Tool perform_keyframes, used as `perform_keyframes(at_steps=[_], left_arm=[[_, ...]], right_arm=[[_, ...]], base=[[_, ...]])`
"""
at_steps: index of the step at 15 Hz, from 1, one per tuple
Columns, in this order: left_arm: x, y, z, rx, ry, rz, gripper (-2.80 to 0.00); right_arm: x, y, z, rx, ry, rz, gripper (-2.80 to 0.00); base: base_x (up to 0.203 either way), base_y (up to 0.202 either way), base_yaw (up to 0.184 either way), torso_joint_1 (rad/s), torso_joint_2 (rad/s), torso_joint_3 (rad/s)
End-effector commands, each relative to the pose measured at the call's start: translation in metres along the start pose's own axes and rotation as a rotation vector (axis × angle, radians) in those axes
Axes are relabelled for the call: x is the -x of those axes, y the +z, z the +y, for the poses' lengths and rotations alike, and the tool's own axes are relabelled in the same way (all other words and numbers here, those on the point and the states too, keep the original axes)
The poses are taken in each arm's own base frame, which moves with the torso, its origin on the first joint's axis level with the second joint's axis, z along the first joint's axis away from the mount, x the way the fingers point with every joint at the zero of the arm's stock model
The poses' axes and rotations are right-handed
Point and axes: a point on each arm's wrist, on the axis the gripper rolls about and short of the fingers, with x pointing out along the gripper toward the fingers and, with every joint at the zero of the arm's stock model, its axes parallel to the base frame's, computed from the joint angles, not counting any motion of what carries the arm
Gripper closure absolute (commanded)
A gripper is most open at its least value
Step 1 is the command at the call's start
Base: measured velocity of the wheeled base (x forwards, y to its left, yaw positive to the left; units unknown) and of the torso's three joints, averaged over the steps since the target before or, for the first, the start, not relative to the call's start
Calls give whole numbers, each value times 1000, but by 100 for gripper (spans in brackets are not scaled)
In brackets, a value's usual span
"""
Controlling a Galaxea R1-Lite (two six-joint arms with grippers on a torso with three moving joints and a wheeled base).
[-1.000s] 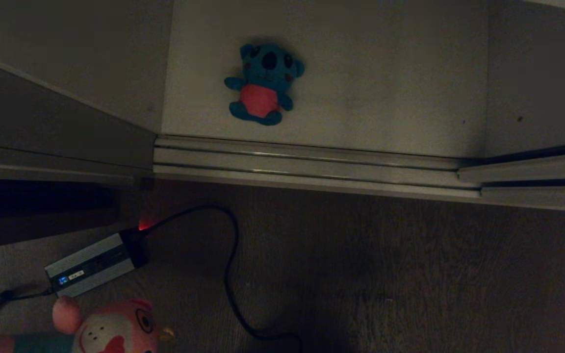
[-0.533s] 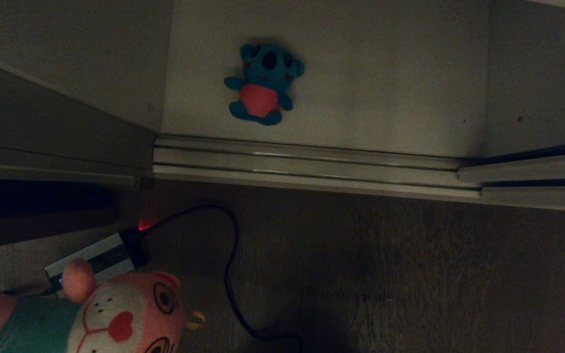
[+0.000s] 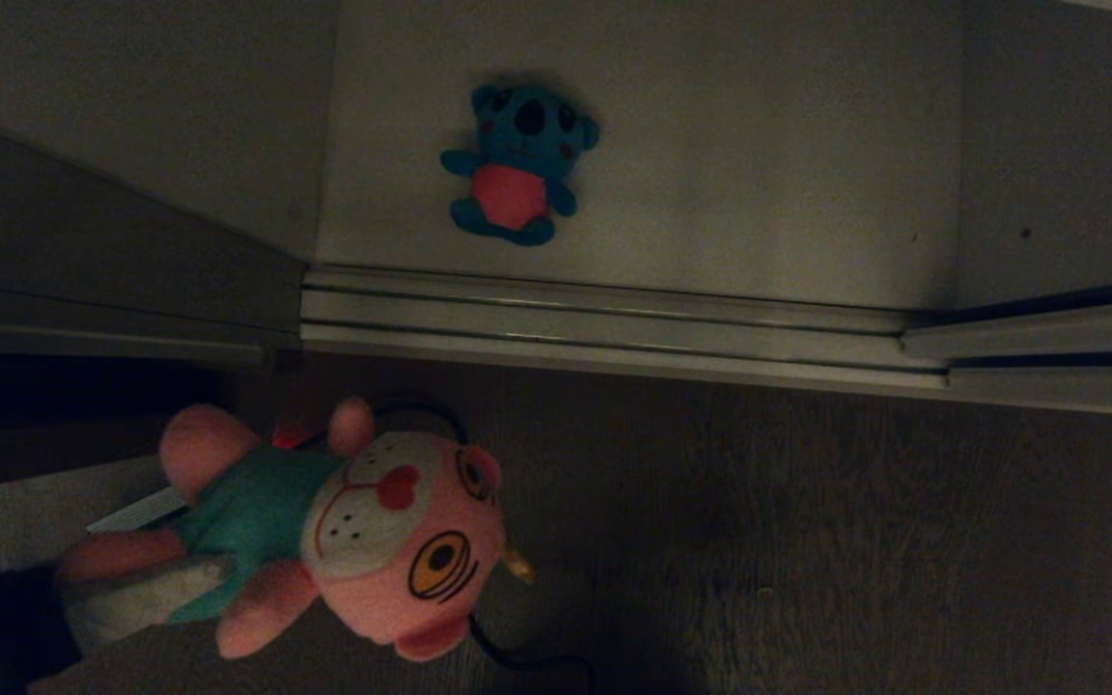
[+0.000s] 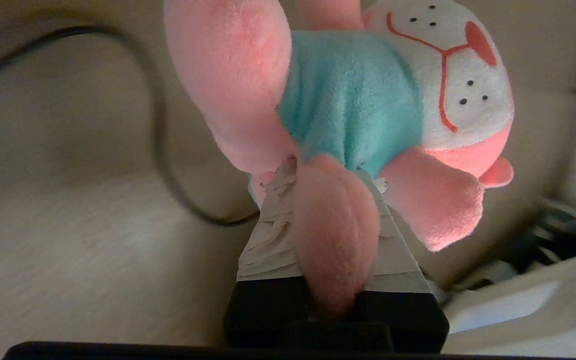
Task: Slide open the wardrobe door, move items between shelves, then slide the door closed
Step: Place the pink doll on the lower shelf
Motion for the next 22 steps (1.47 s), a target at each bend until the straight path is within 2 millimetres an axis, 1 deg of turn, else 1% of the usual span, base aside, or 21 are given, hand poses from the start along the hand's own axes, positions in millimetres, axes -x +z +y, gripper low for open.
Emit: perform_keyframes(at_steps=[1,3,6,8,10,14,16,18,20,21,22], left_arm=[[-48,11,14,47,-99,121,0],[-78,22,8,29,-155,146,0],[-123,40,-4,13,-168,152,0],[-148,52,-13,13,-164,142,0],[-176,57,-19,24,-130,130,0],[-229,81,-25,71,36,-8,0],[-256,94,-31,108,128,-115,0],[-275,106,-38,141,195,-204,0],[-295,114,-42,173,257,-289,0],[-301,116,-49,183,272,-321,0],[-309,113,-62,188,275,-332,0]], right_arm=[[0,-1,0,0,0,3,0],[0,-1,0,0,0,3,0],[0,-1,0,0,0,3,0],[0,-1,0,0,0,3,0],[0,-1,0,0,0,3,0],[0,-1,0,0,0,3,0],[0,-1,0,0,0,3,0],[0,-1,0,0,0,3,0],[0,-1,0,1,0,3,0],[0,-1,0,0,2,3,0],[0,-1,0,0,0,3,0]], base=[[0,0,0,0,0,0],[0,0,0,0,0,0],[0,0,0,0,0,0],[0,0,0,0,0,0],[0,0,0,0,0,0],[0,0,0,0,0,0],[0,0,0,0,0,0],[0,0,0,0,0,0],[0,0,0,0,0,0],[0,0,0,0,0,0],[0,0,0,0,0,0]])
